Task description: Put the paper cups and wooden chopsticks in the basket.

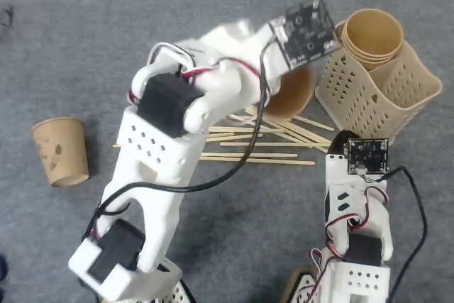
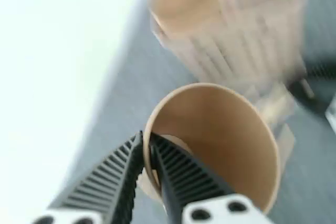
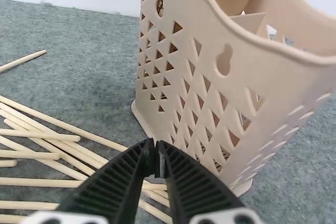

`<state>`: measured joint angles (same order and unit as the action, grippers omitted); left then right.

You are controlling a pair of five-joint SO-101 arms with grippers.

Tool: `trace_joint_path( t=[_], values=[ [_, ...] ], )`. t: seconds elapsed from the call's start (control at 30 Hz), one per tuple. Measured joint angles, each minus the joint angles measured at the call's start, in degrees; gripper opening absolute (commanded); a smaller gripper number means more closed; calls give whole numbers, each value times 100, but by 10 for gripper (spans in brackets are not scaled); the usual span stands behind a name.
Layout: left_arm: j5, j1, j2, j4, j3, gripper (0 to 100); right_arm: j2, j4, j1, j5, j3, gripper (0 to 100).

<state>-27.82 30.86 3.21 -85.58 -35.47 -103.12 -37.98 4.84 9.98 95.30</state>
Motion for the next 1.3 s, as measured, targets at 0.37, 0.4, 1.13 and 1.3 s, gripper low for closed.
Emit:
trace_joint_path(
  t=[0.37, 0.4, 1.13, 1.3],
  values=[
    [325, 607, -677, 3059, -123, 11, 0, 0, 0, 0, 0, 8],
    [325, 677, -897, 3218, -202, 11, 0, 0, 9, 0, 0, 8],
    [923, 1319, -4633, 2514, -4246, 11, 0, 0, 0, 0, 0, 8],
    [1363, 1108, -4712, 2374, -4273, 14, 0, 0, 0, 0, 0, 8]
  ],
)
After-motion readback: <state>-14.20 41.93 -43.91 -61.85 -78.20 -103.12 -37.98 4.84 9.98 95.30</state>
